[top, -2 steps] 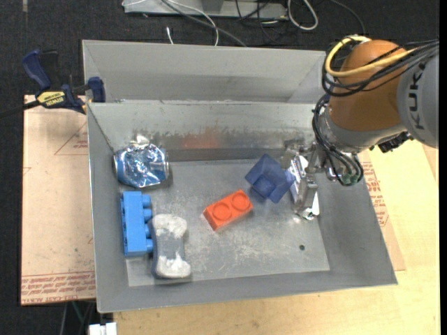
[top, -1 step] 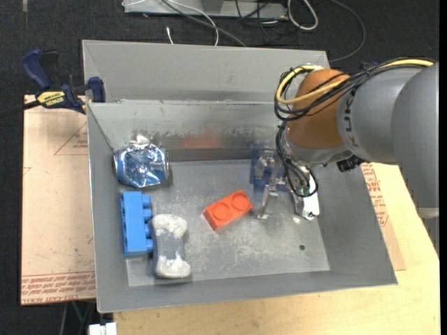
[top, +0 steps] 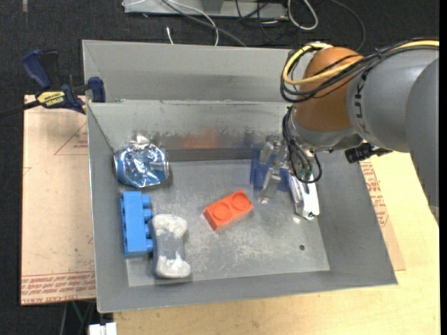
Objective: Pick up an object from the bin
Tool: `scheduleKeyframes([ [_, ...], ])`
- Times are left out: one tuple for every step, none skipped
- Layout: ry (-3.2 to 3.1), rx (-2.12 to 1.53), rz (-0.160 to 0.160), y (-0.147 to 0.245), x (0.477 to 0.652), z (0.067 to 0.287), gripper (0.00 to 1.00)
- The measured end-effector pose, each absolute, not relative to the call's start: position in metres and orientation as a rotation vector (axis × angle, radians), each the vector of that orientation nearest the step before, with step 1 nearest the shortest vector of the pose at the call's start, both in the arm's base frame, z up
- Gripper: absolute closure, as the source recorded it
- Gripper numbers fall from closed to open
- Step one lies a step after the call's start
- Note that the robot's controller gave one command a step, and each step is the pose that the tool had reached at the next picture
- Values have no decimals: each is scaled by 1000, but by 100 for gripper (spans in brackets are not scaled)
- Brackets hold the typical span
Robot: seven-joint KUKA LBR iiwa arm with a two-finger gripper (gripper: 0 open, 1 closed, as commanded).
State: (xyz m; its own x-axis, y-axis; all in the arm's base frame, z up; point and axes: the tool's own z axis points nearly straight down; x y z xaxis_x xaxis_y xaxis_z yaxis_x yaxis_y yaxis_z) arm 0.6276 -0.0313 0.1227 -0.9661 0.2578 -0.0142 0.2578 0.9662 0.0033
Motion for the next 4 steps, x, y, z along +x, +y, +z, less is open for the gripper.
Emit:
scheduleKeyframes([
  [3139,69,2,-68,649,99,0],
  [3031,760,10,-56,652,73,0],
  [3046,768,5,-19,642,72,100],
  [3046,768,5,-19,642,72,100],
])
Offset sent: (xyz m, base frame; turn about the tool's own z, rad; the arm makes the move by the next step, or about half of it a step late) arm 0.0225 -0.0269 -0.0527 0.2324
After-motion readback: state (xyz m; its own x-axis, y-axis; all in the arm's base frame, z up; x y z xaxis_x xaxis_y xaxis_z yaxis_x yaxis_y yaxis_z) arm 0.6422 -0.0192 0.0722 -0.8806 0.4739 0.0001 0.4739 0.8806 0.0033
